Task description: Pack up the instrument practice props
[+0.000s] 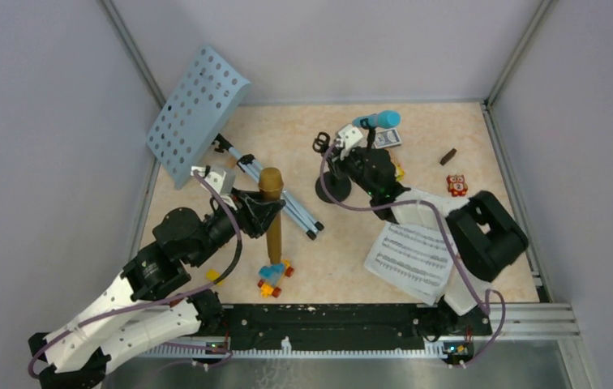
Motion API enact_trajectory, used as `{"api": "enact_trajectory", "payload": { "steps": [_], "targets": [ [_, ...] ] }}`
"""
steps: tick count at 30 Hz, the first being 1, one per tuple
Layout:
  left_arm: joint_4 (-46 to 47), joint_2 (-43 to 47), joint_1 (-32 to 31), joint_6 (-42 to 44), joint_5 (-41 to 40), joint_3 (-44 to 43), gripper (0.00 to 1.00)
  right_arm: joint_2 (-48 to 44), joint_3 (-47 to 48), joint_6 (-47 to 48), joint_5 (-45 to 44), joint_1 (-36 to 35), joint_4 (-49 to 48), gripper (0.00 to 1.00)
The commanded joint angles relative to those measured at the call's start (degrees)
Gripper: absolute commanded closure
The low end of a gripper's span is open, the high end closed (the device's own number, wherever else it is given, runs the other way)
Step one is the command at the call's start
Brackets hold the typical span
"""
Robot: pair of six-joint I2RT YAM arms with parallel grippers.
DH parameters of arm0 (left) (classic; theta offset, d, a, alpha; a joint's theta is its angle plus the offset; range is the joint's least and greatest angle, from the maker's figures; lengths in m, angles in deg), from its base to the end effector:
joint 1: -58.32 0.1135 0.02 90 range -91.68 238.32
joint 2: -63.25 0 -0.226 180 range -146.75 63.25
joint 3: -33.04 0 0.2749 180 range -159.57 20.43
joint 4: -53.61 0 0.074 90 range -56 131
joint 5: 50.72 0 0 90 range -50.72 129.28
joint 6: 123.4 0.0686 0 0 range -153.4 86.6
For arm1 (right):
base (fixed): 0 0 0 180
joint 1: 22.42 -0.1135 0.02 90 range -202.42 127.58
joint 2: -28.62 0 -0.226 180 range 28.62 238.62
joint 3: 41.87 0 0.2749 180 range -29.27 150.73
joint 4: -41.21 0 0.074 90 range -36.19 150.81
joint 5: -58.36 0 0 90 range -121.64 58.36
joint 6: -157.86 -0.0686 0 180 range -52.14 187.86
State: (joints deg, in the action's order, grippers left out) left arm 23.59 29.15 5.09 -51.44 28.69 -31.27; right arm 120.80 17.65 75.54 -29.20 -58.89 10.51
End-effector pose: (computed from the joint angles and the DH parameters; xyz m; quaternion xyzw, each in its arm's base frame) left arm 0.1369 -0.1622 0.3790 0.1502 0.6898 -0.3579 0.6111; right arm 0.3219 0.2416 0.1861 -0.2839 0.6607 0.1875 0.6691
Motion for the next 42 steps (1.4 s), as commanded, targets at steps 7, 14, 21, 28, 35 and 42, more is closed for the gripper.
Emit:
{"api": "enact_trajectory", "payload": {
  "steps": [7, 14, 21, 28, 35, 42],
  "targets": [
    [-1.7, 4.1, 0.1, -12.7, -0.7, 7.4, 1.00, 27.0, 33.4, -1.0, 6.8, 0.3, -6.3, 1.00],
    [-3.4, 5.4, 0.1, -14.8, -2.5, 9.3, 1.00, 30.3, 39.9, 1.9, 6.1, 0.3, 1.1, 0.54],
    [-2.1, 2.8, 0.1, -14.4, -3.2, 9.1, 1.00, 17.0, 32.2, 0.6, 3.0, 0.3, 5.8, 0.21],
    [7.4, -5.3, 0.1, -11.2, 3.5, 10.2, 1.00, -9.6, 15.8, -11.3, -1.3, 0.1, 20.2, 0.20],
    [19.9, -26.7, 0.0, -7.7, 16.1, 5.3, 1.00, -34.7, 4.3, -25.1, -8.7, 0.0, 50.9, 0.20],
    [20.9, -49.8, -0.1, -9.5, 17.1, -5.8, 1.00, -48.3, -0.8, -27.4, -9.1, 0.0, 72.4, 0.20]
  ]
}}
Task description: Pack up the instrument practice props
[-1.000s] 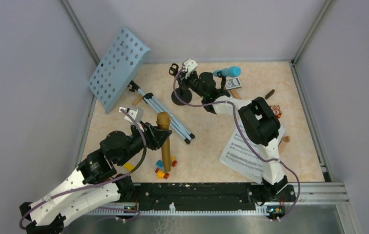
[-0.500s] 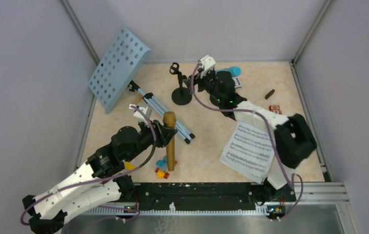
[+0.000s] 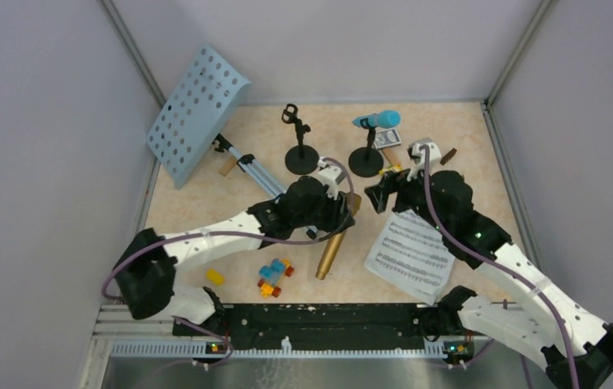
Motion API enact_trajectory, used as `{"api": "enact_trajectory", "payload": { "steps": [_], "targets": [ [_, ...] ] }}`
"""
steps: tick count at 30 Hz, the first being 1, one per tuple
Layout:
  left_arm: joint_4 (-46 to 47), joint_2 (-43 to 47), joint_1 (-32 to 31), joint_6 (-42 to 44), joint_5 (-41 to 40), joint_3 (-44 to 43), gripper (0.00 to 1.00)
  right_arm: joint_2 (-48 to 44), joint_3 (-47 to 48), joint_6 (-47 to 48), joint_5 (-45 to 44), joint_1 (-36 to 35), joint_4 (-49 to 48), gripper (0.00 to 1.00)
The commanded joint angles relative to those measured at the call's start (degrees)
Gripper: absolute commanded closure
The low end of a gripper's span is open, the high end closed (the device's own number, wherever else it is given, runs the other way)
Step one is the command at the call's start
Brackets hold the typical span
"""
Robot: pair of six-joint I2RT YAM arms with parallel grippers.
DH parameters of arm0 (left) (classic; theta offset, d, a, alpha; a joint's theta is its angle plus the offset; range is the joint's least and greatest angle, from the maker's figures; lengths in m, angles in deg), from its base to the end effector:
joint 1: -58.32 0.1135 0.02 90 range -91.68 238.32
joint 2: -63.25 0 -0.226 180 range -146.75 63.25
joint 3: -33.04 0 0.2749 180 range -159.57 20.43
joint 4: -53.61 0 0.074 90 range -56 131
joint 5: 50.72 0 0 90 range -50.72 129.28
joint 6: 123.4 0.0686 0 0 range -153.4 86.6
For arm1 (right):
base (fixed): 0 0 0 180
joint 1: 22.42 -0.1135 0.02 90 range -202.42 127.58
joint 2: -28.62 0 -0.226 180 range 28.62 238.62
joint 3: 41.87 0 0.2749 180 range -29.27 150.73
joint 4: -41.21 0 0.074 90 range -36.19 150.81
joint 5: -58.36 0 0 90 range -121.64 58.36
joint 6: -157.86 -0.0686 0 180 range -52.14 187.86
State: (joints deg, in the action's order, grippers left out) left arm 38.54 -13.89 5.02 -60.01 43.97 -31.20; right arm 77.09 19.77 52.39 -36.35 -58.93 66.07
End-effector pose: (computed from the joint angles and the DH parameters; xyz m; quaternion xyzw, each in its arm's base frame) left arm 0.2127 -0.2947 0.2057 0.2182 0.8283 -0.3575 0.3721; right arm 0.2262 0.1604 0.3165 -0.1159 0.7665 0.2478 0.5810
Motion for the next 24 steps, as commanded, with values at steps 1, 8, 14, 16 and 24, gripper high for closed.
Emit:
{"api": "enact_trajectory", "payload": {
  "steps": [1, 8, 14, 16, 24],
  "targets": [
    [6.1, -9.1, -0.1, -2.1, 0.7, -7.0, 1.00, -6.4, -3.9, -5.0, -2.3, 0.1, 18.0, 0.20],
    [5.4, -22.7, -0.1, -4.0, -10.0, -14.7, 1.00, -14.2, -9.1, -10.3, -0.9, 0.1, 19.8, 0.20],
    [-6.5, -30.6, 0.1, -9.3, -22.1, -21.2, 0.94, -14.6, -9.6, -12.1, -3.3, 0.1, 22.4, 0.20],
    [-7.5, -31.9, 0.3, -10.1, -24.4, -21.7, 0.90, -14.6, -9.9, -12.9, -4.1, 0.1, 22.1, 0.20],
    [-12.8, -33.5, 2.4, -13.8, -28.2, -21.0, 0.62, -12.6, -11.5, -15.5, -3.6, 0.1, 18.6, 0.20]
  ]
}}
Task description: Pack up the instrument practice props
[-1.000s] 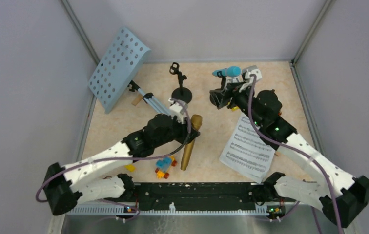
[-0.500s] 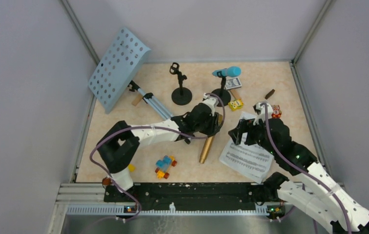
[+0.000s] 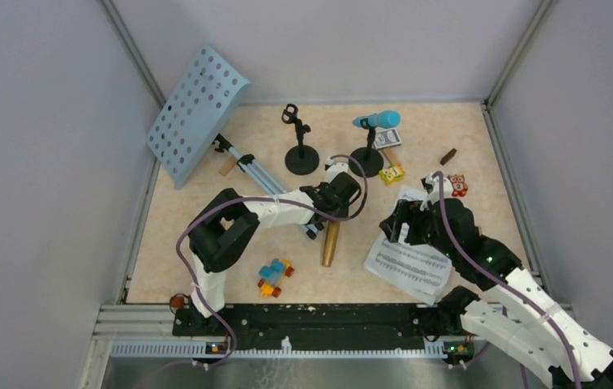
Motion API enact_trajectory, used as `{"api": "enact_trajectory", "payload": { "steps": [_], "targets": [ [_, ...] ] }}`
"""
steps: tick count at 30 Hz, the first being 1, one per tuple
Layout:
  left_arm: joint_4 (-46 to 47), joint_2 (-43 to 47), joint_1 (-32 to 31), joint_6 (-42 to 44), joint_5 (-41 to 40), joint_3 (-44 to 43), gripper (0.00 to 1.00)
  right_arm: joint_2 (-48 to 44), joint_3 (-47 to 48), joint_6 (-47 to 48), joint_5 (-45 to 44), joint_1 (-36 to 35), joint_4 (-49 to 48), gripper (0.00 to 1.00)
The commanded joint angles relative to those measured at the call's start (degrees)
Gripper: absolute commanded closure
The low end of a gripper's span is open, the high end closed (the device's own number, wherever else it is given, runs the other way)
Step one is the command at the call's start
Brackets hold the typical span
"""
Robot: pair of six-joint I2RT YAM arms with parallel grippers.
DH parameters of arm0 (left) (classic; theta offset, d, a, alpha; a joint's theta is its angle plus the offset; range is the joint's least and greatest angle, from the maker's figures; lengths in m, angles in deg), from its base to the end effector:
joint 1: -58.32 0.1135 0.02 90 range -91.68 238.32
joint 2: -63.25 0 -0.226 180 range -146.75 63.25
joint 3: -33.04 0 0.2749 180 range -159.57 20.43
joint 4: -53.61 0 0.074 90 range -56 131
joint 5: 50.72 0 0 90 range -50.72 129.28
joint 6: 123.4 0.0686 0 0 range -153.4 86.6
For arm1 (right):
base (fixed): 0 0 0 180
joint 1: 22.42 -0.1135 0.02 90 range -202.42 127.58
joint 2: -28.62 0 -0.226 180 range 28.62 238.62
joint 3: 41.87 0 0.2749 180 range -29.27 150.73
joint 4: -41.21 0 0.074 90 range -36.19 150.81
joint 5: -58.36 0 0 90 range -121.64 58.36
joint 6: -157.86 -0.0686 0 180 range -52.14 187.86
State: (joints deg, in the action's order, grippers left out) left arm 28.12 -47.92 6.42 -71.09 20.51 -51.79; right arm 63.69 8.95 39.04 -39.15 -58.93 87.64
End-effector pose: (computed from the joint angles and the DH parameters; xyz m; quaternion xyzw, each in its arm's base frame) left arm 0.2851 -0.3278 0.0930 0.0624 0.9318 -0.1179 0.3375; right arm 0.1836 0.1247 0.2455 -0.0258 0.8673 0.2186 0.4464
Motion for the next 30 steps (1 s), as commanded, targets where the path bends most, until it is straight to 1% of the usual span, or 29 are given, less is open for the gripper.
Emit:
{"api": "enact_trajectory", "payload": {
  "steps": [1, 5, 7, 11, 15, 19, 20, 22, 26, 28, 30],
  "targets": [
    [-2.4, 0.8, 1.0, -2.7, -5.2, 0.1, 0.54, 1.0, -1.1, -2.5, -1.2, 0.1, -3.6, 0.20],
    [-2.7, 2.0, 1.3, -2.8, -6.5, 1.5, 0.33, 1.0, -3.5, -2.9, -2.9, 0.1, -8.1, 0.20],
    [-2.5, 2.8, 1.8, -2.9, -6.5, 2.6, 0.24, 1.0, -4.8, -2.5, -3.1, 0.0, -10.7, 0.20],
    [-1.1, 4.4, 2.8, -2.4, -6.1, 4.8, 0.15, 0.6, -8.1, -1.0, -3.1, 0.1, -16.5, 0.19],
    [2.0, 7.2, 2.9, 0.3, -5.5, 6.3, 0.10, -0.5, -11.7, 2.0, -2.9, 0.1, -26.4, 0.19],
    [1.4, 9.0, 2.9, 2.9, -4.2, 4.6, 0.02, -0.4, -16.0, 8.6, -3.8, 0.0, -41.6, 0.19],
    [1.4, 9.7, 2.9, 3.5, -3.7, 4.2, 0.01, 0.2, -16.5, 10.3, -4.1, 0.2, -44.9, 0.19],
    [1.5, 11.6, 2.9, 4.5, -2.5, 4.2, 0.01, 3.6, -16.2, 14.1, -4.1, 0.2, -50.1, 0.18],
    [1.8, 17.4, 2.9, 5.2, -1.1, 6.5, 0.01, 13.5, -13.9, 22.0, -2.6, 2.3, -58.8, 0.15],
    [3.7, 21.5, 2.9, 5.5, 1.9, 9.6, 0.01, 18.4, -13.3, 23.6, 0.1, 5.0, -64.7, 0.15],
    [7.9, 27.0, 2.9, 6.1, 7.8, 14.1, 0.01, 22.9, -13.6, 24.6, 4.5, 8.1, -73.3, 0.15]
  ]
}}
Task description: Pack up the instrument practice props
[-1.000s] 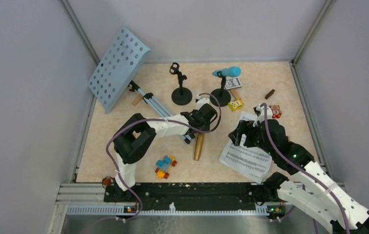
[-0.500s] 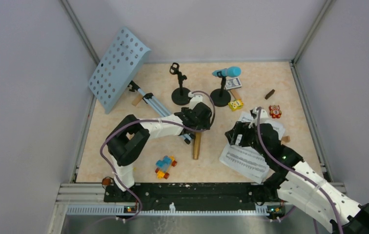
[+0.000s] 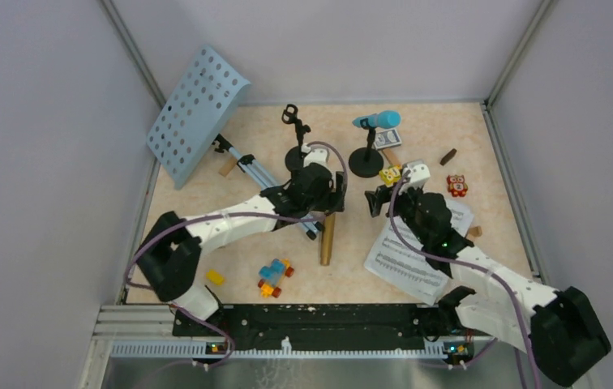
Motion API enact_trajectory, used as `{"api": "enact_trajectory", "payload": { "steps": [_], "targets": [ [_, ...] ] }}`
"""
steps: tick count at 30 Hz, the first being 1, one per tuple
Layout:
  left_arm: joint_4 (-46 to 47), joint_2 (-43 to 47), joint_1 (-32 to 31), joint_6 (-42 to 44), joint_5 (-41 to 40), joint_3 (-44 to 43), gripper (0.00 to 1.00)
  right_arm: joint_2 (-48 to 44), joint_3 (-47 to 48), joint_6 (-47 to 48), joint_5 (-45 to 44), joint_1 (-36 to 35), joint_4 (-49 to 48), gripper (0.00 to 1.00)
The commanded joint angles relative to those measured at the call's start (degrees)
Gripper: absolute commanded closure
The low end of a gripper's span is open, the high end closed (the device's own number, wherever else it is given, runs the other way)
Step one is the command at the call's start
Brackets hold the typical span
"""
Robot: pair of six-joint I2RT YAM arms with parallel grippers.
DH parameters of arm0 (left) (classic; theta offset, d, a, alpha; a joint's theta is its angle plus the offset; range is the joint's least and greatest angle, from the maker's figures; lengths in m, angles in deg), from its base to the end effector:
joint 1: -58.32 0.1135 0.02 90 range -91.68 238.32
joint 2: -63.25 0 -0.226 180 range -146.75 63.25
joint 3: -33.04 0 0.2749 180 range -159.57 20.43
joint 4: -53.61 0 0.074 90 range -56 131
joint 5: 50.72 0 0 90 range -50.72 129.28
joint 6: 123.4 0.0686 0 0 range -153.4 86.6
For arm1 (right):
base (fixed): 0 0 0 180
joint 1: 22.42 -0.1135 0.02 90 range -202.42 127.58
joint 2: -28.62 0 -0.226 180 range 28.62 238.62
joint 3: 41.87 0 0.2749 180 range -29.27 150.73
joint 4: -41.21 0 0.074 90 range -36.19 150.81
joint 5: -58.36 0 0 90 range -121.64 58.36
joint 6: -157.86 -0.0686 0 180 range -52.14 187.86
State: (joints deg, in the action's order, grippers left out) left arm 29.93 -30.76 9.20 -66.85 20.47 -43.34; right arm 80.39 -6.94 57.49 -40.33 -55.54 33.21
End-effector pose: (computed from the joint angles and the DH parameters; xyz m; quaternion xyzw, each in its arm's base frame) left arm 0.2799 -0.2896 0.1640 0.0558 0.8996 -0.1565 0.4038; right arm 0.2430 0.1462 0.1896 -0.1010 0.7522 0.1869 0.6238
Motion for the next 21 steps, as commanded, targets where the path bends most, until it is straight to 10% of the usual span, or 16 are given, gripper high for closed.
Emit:
{"api": "enact_trajectory", "payload": {
  "steps": [1, 7, 21],
  "targets": [
    [8.5, 12.4, 0.1, 2.2, 10.6, 8.3, 0.01, 8.6, 2.3, 6.4, 7.3, 6.1, -22.9, 0.15],
    [20.8, 27.1, 0.1, 1.0, 24.5, 21.7, 0.01, 24.0, 6.4, 2.3, 17.8, 13.5, -41.4, 0.14],
    [13.3, 46.5, 0.2, -1.7, 21.0, 28.6, 0.03, 49.4, 18.2, 6.7, 19.8, 16.1, -55.5, 0.21]
  ]
}}
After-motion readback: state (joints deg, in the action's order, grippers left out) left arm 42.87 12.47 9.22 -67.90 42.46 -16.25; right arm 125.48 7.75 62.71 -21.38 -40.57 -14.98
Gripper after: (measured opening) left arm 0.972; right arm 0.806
